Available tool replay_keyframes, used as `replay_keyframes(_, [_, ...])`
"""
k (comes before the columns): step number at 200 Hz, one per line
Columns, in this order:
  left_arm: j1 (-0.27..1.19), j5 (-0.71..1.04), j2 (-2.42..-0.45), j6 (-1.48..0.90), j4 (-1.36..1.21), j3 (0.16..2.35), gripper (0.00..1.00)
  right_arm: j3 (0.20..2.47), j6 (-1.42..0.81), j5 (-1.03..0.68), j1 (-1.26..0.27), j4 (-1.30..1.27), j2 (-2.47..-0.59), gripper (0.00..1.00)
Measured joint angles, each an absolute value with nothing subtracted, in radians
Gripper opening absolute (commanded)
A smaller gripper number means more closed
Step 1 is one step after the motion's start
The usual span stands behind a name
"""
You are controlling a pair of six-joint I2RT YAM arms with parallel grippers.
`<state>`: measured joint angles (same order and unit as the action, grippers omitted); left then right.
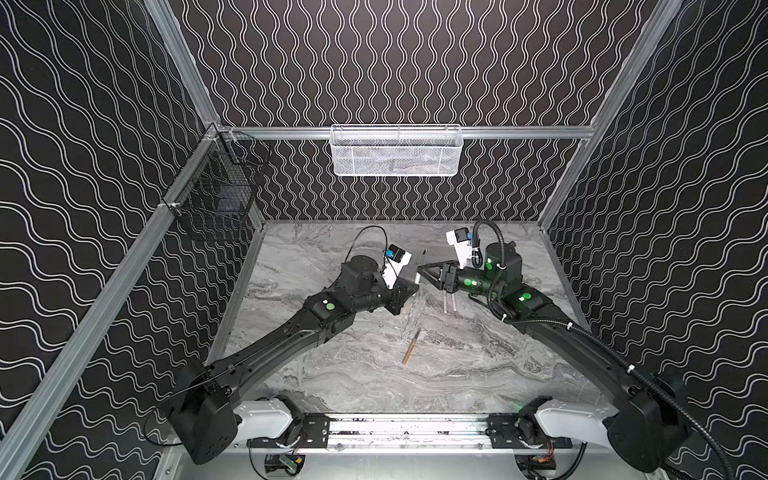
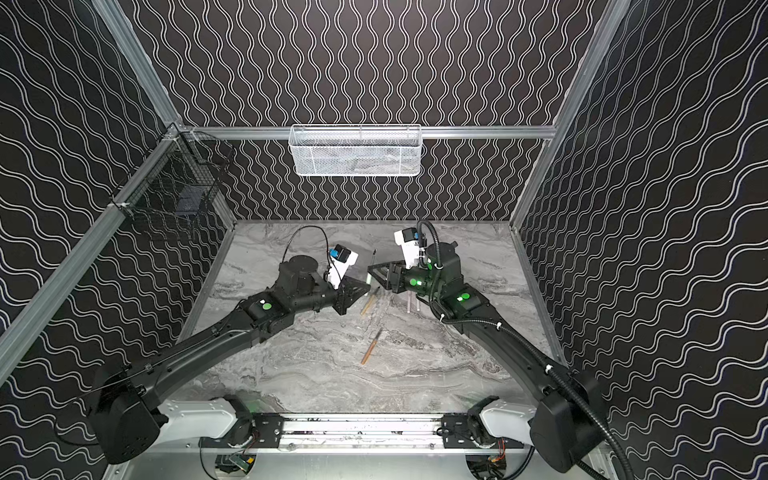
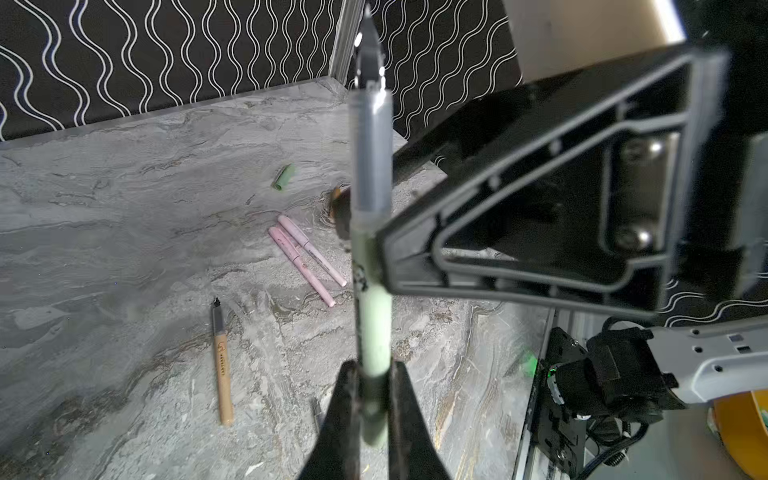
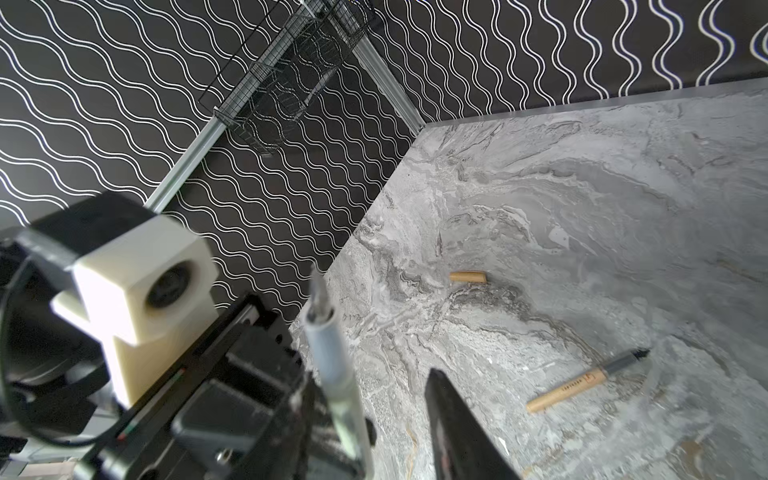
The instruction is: Insert the pens into the pen caps
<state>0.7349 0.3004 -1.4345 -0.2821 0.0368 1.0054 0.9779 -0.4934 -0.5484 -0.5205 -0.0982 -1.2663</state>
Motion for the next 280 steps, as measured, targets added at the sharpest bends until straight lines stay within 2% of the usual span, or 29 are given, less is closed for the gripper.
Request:
replay_keyframes(13, [0.736,0.302,-1.430,-0.283,0.036,1.003,0.01,0.993,-0.505,-0.555,-0.530,-0.098,-1.282,0.31])
replay_keyframes(42, [0.740,0.310,-1.428,-0.283,0.032,1.000,0.01,1.023,-0.506,-0.552,-0.538,-0.120,-1.291,0.10])
replay_keyframes(60, [0.740,0.308,-1.428,-0.289,0.031,1.001,0.05,1.023,-0.502,-0.529,-0.540,-0.117,-1.290,0.02])
replay_keyframes(68, [0.740,0.306,-1.429,-0.289,0.032,1.001,0.11,1.023,-0.501,-0.524,-0.542,-0.116,-1.289,0.00])
replay_keyframes(76, [0.740,0.306,-1.429,-0.289,0.031,1.002,0.25,1.023,-0.501,-0.517,-0.543,-0.116,-1.288,0.00])
replay_keyframes(90, [0.740,0.310,-1.429,-0.285,0.031,1.002,0.43,1.023,-0.505,-0.515,-0.547,-0.115,-1.284,0.00])
replay_keyframes(99, [0.741,0.318,-1.429,-0.286,0.031,1.002,0.48,1.021,-0.507,-0.517,-0.551,-0.117,-1.280,0.00])
replay_keyframes(111, [0.742,0.321,-1.427,-0.285,0.027,0.999,0.49,1.021,-0.508,-0.523,-0.556,-0.118,-1.275,0.00])
replay_keyframes(199, [0.741,0.332,-1.429,-0.290,-0.006,0.989,0.05,1.019,-0.514,-0.540,-0.562,-0.119,-1.272,0.01])
replay_keyframes(206, [0.741,0.332,-1.429,-0.292,-0.006,0.989,0.03,1.019,-0.514,-0.540,-0.563,-0.119,-1.272,0.05])
replay_keyframes(223, [0.741,0.331,-1.428,-0.292,-0.006,0.989,0.00,1.021,-0.513,-0.537,-0.564,-0.117,-1.272,0.30])
replay_keyframes(228, [0.741,0.332,-1.427,-0.290,-0.007,0.989,0.00,1.023,-0.516,-0.537,-0.564,-0.116,-1.272,0.34])
replay_keyframes(251, [0.742,0.317,-1.417,-0.288,-0.013,0.973,0.00,1.046,-0.513,-0.535,-0.567,-0.086,-1.251,0.41])
replay_keyframes(280, [0.742,0.257,-1.370,-0.292,-0.047,0.931,0.00,1.072,-0.505,-0.432,-0.554,-0.044,-1.171,0.42])
